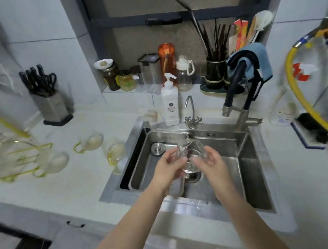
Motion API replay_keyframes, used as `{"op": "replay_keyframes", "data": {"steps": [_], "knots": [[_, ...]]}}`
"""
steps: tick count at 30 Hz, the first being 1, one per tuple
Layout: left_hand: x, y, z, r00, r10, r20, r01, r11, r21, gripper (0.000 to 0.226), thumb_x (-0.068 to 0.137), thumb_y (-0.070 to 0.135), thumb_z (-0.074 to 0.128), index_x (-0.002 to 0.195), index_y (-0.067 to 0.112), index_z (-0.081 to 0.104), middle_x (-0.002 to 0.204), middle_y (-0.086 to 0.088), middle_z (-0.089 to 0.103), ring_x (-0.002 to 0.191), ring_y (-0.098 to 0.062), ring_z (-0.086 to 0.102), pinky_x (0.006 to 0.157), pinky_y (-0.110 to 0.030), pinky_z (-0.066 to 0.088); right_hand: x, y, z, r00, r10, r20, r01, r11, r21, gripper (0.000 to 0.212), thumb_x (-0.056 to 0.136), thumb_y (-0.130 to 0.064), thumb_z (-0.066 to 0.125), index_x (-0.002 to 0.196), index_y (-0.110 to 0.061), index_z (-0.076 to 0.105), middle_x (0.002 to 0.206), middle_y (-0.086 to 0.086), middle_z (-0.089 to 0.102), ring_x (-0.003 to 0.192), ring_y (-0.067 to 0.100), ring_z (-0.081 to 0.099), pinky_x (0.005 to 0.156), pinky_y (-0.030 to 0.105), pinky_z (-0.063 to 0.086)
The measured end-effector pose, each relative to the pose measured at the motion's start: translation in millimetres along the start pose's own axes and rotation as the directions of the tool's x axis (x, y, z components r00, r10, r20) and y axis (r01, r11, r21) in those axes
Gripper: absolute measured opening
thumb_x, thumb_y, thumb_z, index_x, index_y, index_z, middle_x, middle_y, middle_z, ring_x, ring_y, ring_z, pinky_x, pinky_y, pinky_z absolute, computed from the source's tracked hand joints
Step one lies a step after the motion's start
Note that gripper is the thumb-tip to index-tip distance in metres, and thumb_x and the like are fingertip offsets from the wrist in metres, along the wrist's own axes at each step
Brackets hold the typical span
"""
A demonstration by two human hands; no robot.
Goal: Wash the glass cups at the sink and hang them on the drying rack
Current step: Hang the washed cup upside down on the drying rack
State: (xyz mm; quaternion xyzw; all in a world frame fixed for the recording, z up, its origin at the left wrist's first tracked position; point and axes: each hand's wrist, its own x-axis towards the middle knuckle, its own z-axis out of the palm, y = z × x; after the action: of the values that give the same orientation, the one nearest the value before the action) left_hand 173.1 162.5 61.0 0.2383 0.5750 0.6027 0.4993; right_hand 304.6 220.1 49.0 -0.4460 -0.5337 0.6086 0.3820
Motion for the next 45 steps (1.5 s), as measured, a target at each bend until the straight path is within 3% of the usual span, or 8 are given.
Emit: {"op": "replay_keyframes", "data": {"steps": [2,7,13,21,24,29,35,45], "knots": [[-9,4,-21,0.998,0.027,-0.057,-0.027,1.0,0.004,0.043,0.084,0.011,0.072,0.125,0.016,0.057,0.11,-0.011,0.065,0.091,-0.025,0.064,0.083,-0.04,0.054,0,0,19,0.998,0.005,0.059,-0.004,1.0,-0.012,0.066,0.081,-0.017,0.076,0.139,-0.019,0.045,0.138,0.002,0.053,0.121,0.012,0.052,0.1,0.028,0.042],[-37,14,-71,0.972,0.097,-0.215,-0.106,0.994,-0.033,0.031,0.085,0.01,0.07,0.113,0.023,0.064,0.096,-0.004,0.069,0.085,-0.024,0.065,0.065,-0.028,0.055,-5,-7,78,0.972,0.01,0.235,0.002,0.999,-0.048,0.066,0.082,-0.015,0.074,0.141,-0.016,0.044,0.143,0.005,0.048,0.131,0.019,0.047,0.105,0.029,0.039],[-69,27,-143,0.904,0.104,-0.414,-0.145,0.987,-0.069,0.061,0.074,0.018,0.082,0.13,0.016,0.056,0.118,-0.021,0.065,0.088,-0.029,0.067,0.087,-0.044,0.055,-23,-14,156,0.908,0.013,0.419,0.021,0.997,-0.076,0.064,0.084,-0.01,0.071,0.141,-0.01,0.042,0.128,-0.001,0.05,0.118,0.014,0.05,0.098,0.026,0.042],[-111,34,-251,0.844,0.127,-0.522,-0.216,0.97,-0.114,0.054,0.086,0.014,0.071,0.136,0.016,0.05,0.107,-0.014,0.062,0.086,-0.024,0.063,0.075,-0.028,0.057,-60,-8,270,0.835,0.051,0.547,0.006,0.995,-0.102,0.065,0.081,-0.017,0.076,0.138,-0.016,0.045,0.131,0.008,0.059,0.12,0.021,0.058,0.104,0.044,0.046],[-126,42,-290,0.827,0.129,-0.546,-0.229,0.966,-0.118,0.054,0.087,0.015,0.07,0.137,0.016,0.049,0.103,-0.012,0.061,0.084,-0.023,0.06,0.073,-0.026,0.057,-74,-4,314,0.815,0.056,0.576,0.001,0.995,-0.099,0.061,0.081,-0.018,0.075,0.135,-0.02,0.046,0.129,0.007,0.059,0.117,0.02,0.059,0.102,0.043,0.048],[-144,61,-360,0.811,0.134,-0.57,-0.242,0.963,-0.118,0.057,0.087,0.017,0.071,0.138,0.017,0.048,0.101,-0.01,0.059,0.084,-0.025,0.059,0.071,-0.025,0.057,-97,-9,388,0.803,0.033,0.596,0.013,0.997,-0.073,0.048,0.085,-0.009,0.07,0.126,-0.02,0.048,0.1,-0.006,0.062,0.085,-0.002,0.061,0.075,0.019,0.05],[-159,75,-439,0.801,0.142,-0.581,-0.233,0.969,-0.084,0.055,0.085,0.024,0.073,0.136,0.021,0.052,0.112,-0.015,0.063,0.085,-0.02,0.065,0.066,-0.022,0.055,-121,-6,466,0.803,0.034,0.595,0.038,0.993,-0.108,0.062,0.083,-0.017,0.073,0.138,-0.016,0.045,0.109,-0.008,0.058,0.105,0.013,0.057,0.102,0.04,0.048],[-136,98,-513,0.732,0.114,-0.671,-0.242,0.965,-0.1,0.045,0.085,0.024,0.073,0.125,0.014,0.054,0.109,-0.005,0.068,0.078,-0.016,0.063,0.073,-0.028,0.054,-99,9,552,0.795,0.077,0.601,0.02,0.988,-0.153,0.068,0.079,-0.027,0.077,0.138,-0.019,0.044,0.134,0.002,0.054,0.122,0.018,0.055,0.105,0.044,0.045]]}}
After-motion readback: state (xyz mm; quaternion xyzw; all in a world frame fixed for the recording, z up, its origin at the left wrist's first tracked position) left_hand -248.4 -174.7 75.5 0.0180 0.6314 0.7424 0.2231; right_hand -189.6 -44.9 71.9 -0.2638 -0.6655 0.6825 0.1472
